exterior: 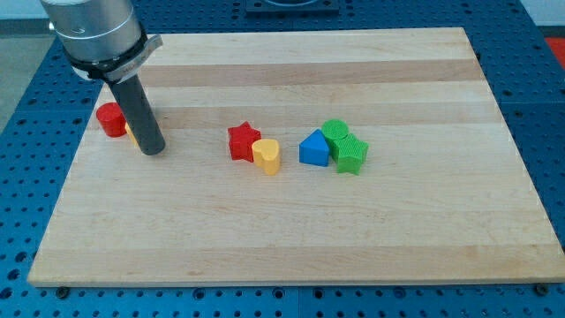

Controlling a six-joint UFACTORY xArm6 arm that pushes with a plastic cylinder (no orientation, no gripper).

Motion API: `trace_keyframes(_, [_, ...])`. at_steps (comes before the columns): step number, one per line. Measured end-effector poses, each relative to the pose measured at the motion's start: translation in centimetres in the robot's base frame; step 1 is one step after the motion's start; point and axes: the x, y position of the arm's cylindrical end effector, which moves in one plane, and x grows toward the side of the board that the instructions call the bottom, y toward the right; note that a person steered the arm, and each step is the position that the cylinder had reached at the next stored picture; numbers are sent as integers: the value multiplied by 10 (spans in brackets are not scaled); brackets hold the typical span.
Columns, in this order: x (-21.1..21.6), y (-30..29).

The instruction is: Push the red star and yellow heart upwards

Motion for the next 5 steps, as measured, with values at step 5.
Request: trace_keyframes(5, [72, 163])
